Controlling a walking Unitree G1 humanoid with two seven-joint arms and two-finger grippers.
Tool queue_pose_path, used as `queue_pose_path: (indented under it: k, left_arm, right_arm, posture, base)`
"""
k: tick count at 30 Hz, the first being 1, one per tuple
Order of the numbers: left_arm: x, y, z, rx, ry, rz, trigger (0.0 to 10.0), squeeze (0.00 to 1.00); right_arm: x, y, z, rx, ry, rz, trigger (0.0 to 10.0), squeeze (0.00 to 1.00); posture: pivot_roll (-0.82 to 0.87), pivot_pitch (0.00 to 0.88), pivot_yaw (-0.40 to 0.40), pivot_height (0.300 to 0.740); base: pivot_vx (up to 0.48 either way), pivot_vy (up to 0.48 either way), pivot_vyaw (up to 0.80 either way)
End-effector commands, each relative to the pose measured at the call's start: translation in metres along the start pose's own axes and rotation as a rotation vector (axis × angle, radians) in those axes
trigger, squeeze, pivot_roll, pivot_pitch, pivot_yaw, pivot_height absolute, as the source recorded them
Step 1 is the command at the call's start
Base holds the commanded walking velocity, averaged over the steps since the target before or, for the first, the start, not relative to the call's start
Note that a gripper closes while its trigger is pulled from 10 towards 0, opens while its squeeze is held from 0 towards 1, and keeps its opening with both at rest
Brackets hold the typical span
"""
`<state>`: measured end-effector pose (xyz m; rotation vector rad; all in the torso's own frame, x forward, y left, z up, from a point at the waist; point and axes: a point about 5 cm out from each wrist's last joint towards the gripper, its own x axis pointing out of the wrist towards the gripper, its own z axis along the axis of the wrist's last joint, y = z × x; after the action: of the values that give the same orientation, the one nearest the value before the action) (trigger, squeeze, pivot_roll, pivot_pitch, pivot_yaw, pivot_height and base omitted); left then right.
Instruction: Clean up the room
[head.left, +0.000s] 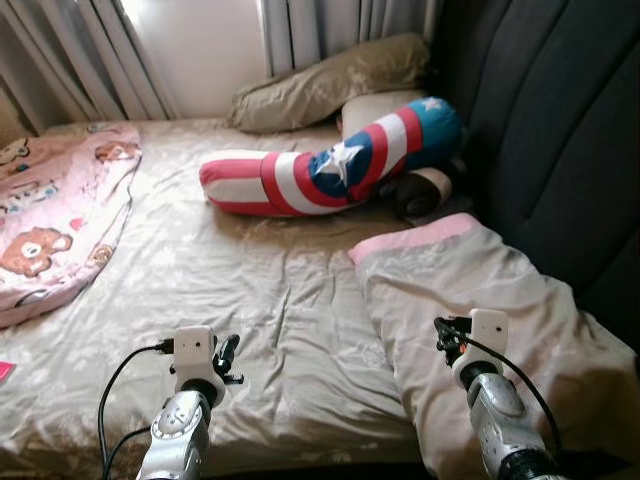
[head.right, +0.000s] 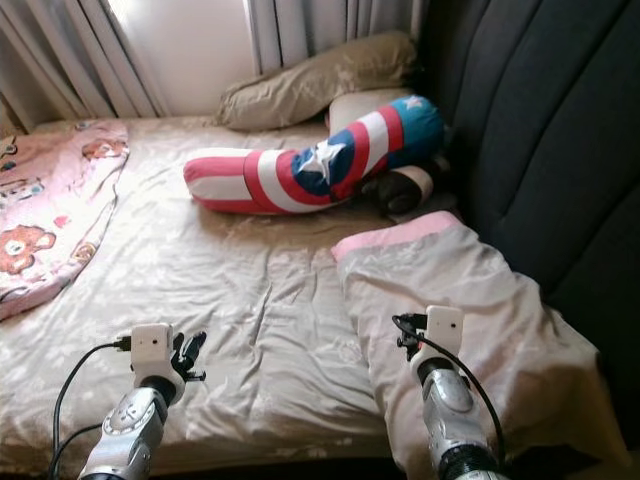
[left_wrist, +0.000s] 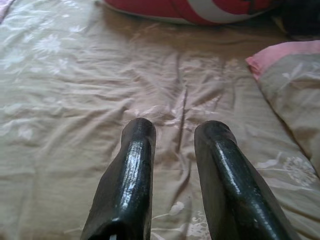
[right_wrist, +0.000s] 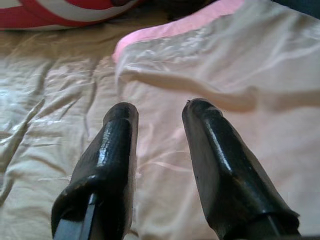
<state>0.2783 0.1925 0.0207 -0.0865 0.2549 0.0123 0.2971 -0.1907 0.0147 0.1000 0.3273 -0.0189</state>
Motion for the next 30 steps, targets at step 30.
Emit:
queue_pose_path:
  k: [30]
  left_arm:
    - [0.001,-0.006,0.008,-0.034,-0.076,-0.018,10.0,0.0]
  right_arm:
    - [-0.001,0.003,0.0,-0.009,-0.029,-0.006,10.0,0.0]
  posture:
    - [0.0,0.0,0.032,0.74]
  base:
    - [0.0,0.0,0.0]
